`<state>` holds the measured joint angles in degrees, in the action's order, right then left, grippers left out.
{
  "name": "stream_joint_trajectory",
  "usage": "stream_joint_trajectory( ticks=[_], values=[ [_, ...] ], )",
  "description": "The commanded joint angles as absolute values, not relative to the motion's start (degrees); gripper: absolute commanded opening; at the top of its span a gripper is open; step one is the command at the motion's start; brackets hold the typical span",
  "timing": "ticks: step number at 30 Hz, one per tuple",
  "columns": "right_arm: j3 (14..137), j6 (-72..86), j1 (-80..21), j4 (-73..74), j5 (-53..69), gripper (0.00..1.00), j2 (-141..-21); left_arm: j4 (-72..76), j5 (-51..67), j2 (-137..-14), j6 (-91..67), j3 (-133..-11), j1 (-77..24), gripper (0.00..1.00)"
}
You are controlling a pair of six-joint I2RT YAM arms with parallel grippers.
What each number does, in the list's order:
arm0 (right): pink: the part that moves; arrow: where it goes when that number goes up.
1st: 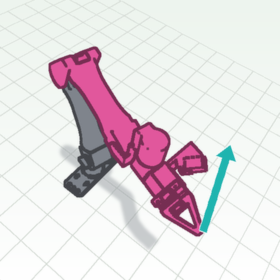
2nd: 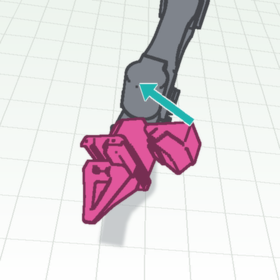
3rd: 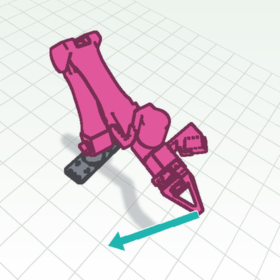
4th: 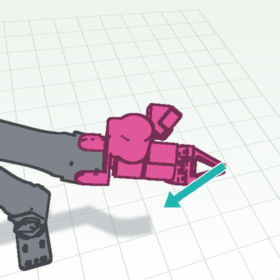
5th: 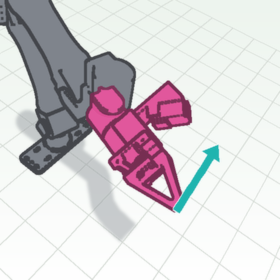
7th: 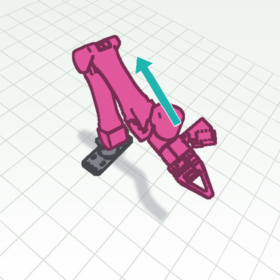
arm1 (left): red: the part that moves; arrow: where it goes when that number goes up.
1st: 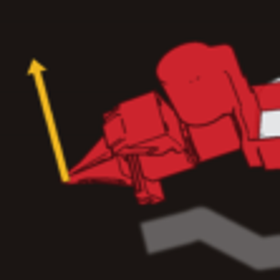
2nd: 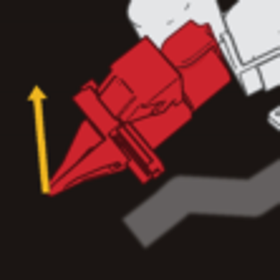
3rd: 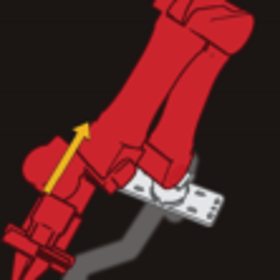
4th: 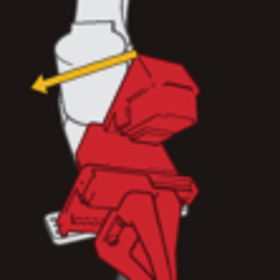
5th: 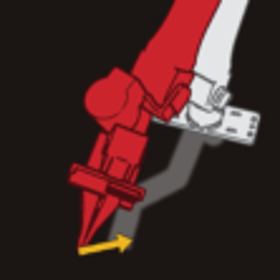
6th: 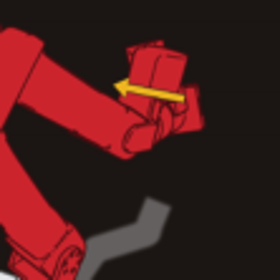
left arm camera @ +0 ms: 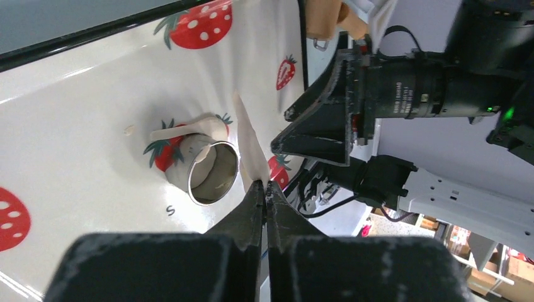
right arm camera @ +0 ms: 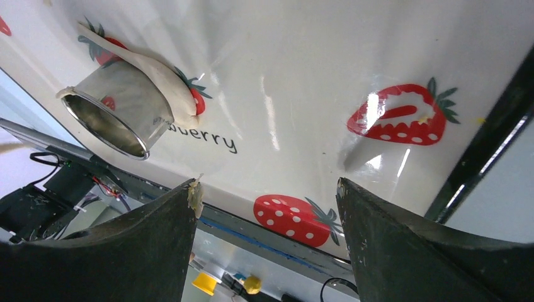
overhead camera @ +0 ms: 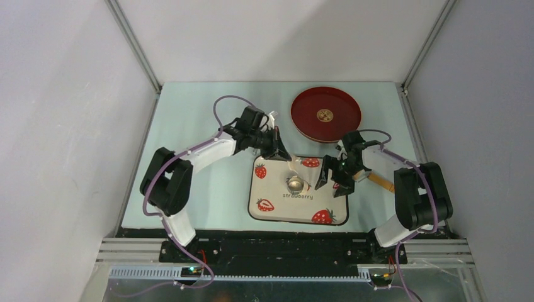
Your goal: Roll out the dumpling wrappers from the dough
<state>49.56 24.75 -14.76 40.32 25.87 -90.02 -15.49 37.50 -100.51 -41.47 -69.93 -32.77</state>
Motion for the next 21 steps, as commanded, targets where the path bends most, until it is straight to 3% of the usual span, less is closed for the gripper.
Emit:
stream_joint_trajectory(
  ticks=[1,11,21],
  values=[
    [49.5,23.3,-14.0,40.0,25.1,0.83,-87.6,-15.8,33.2,-97.6,-40.5,-69.3,-31.5,0.05],
    [49.5,24.4,-15.5,38.1,26.7,0.82,-89.0,-21.3,22.3,-92.4,-34.0,-60.3,-28.3,0.21],
    [49.5,24.8,-16.1,37.5,27.0,0.82,-89.7,-27.6,15.9,-97.2,-27.2,-63.6,-29.2,0.52]
  ],
)
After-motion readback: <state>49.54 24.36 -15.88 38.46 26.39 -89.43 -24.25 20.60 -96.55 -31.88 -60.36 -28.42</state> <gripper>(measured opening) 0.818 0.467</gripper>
